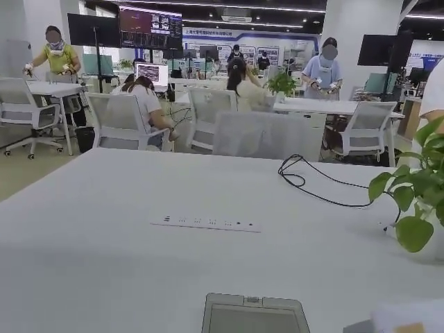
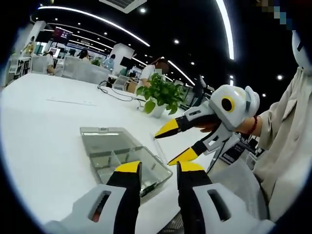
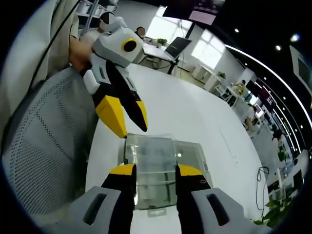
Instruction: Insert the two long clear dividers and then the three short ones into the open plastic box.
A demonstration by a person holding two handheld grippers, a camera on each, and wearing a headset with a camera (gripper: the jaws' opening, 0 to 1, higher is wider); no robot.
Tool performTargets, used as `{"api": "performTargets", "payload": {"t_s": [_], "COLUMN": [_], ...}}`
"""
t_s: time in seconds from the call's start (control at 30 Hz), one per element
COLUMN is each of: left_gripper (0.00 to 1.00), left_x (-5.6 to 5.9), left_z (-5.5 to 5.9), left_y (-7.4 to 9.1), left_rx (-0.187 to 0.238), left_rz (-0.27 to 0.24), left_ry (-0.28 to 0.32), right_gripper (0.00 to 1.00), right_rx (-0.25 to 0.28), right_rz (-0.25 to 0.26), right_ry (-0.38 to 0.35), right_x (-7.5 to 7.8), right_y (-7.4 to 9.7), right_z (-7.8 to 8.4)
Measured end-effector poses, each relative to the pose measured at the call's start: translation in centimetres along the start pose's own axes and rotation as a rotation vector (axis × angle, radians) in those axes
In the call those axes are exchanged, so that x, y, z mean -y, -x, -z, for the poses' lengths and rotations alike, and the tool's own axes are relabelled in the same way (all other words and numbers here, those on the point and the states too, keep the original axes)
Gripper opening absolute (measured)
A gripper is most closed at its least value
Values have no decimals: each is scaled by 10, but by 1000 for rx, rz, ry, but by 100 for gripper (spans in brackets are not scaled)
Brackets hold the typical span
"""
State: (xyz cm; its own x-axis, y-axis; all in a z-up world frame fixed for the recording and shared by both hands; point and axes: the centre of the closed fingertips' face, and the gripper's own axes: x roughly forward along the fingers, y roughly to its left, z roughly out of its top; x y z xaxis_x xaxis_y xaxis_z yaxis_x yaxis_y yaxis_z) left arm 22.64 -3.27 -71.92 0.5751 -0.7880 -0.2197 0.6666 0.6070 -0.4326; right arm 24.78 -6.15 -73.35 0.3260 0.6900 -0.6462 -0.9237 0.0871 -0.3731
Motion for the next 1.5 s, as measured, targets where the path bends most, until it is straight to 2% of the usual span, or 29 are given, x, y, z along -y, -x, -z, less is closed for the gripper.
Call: {"api": "performTargets", "payload": {"t_s": [0.17,0.33,0.43,0.47,0.6,0.87,1.0,1.03,1.2,1.33,1.37,1.4,1.43,1.5], "left_gripper": [18,13,0,0,0,0,0,0,0,0,0,0,0,0], "left_x": [0,-1,1,1,1,-2,-4,-5,-7,-7,-7,-10,-10,-10], "left_z": [2,2,1,2,0,-1,0,0,1,0,-1,1,3,4], "left_y": [0,1,1,1,1,0,0,1,1,2,2,3,3,3], "left_rx": [-14,-10,1,1,14,15,21,21,26,29,28,9,-6,-18], "left_rz": [7,8,33,31,30,-1,-9,-10,-6,-5,-5,-22,-22,-27], "left_ry": [27,68,121,141,161,165,256,248,305,316,315,285,263,236], "right_gripper": [32,32,32,32,32,32,33,33,33,33,34,34,33,33], "right_rx": [29,44,57,59,63,54,48,46,42,52,73,90,96,115], "right_rz": [-5,-8,-5,-4,-1,19,30,34,42,50,50,51,49,54], "right_ry": [3,17,17,17,19,18,16,16,11,3,-39,-75,-79,-118], "right_x": [-3,-5,-5,-5,-5,-3,-2,-2,-2,-1,-1,1,3,6], "right_y": [-3,-4,-5,-5,-6,-8,-8,-8,-8,-8,-8,-7,-7,-5], "right_z": [-10,-16,-20,-21,-23,-23,-23,-23,-23,-24,-26,-28,-28,-30]}}
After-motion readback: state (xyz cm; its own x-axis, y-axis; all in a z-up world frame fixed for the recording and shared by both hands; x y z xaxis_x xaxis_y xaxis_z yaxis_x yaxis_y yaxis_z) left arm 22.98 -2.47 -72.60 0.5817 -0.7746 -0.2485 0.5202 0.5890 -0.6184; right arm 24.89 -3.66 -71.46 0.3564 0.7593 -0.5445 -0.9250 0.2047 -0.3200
